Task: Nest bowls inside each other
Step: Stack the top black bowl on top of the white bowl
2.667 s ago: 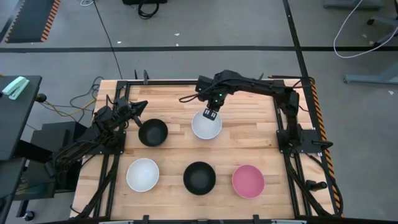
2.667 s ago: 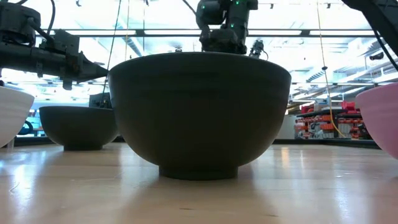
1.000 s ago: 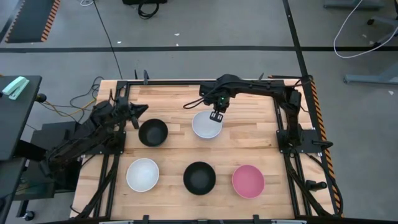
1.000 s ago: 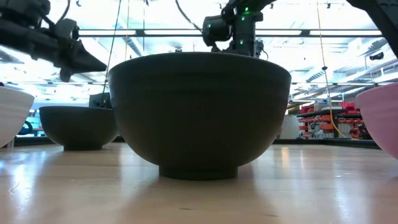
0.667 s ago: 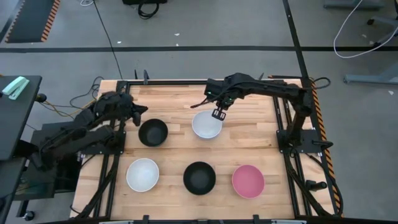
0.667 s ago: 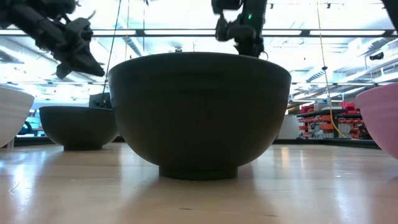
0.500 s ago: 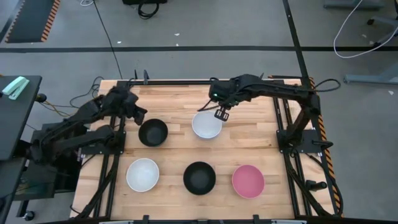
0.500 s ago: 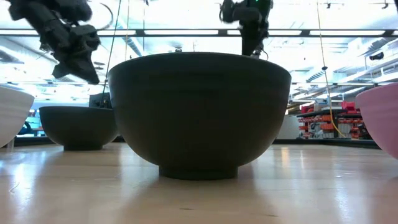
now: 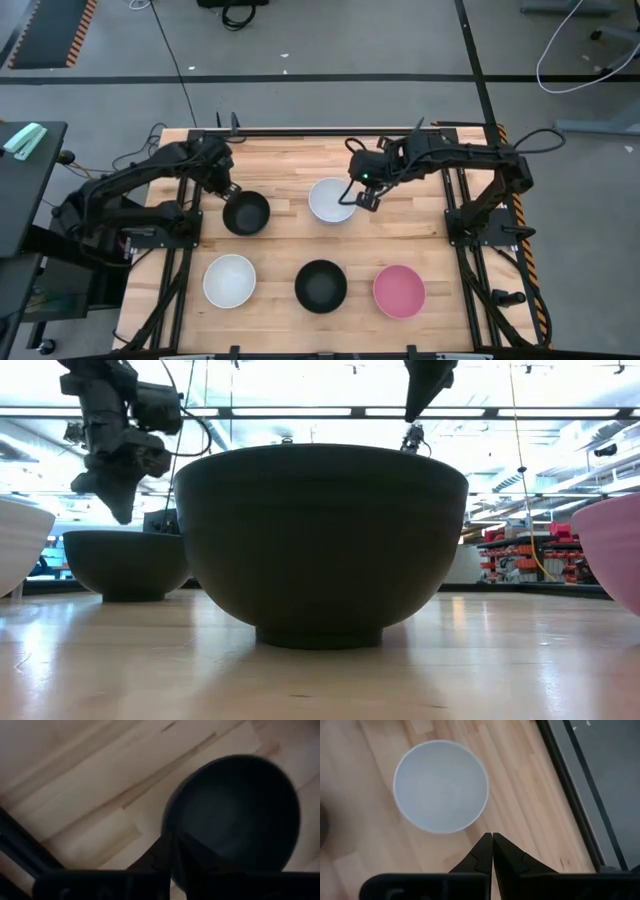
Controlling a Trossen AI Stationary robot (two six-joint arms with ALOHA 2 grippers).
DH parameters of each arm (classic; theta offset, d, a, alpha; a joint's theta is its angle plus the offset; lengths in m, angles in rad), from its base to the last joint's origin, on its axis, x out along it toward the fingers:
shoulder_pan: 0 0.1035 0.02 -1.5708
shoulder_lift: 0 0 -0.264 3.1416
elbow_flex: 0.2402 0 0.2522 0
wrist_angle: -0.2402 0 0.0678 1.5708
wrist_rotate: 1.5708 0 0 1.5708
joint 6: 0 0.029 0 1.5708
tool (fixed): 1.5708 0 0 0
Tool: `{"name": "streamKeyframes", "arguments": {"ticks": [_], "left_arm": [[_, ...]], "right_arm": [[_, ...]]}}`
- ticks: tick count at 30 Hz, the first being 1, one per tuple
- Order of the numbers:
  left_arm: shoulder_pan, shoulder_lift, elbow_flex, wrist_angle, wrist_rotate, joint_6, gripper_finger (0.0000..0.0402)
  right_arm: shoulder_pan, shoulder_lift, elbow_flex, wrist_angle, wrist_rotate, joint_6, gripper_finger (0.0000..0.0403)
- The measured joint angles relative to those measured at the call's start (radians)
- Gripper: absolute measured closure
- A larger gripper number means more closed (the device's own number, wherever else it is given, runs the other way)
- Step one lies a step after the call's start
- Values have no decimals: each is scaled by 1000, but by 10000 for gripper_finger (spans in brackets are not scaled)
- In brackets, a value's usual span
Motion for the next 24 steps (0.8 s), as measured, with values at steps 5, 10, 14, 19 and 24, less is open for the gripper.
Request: {"name": "streamKeyframes", "arguments": {"ticks": [5,10,14,19,24], "left_arm": [[-52,34,0,-3,0,-13,343],[-86,59,0,9,-36,-50,319],[-88,87,0,9,-60,-59,301],[-88,131,0,9,-117,-60,285],[-88,183,0,11,-121,-60,275]], "right_arm": [[48,0,0,-48,21,58,375],[72,0,-13,-46,49,78,356],[72,0,-59,-45,50,97,340],[69,0,-143,-28,51,101,326],[68,1,-205,10,50,105,323]]}}
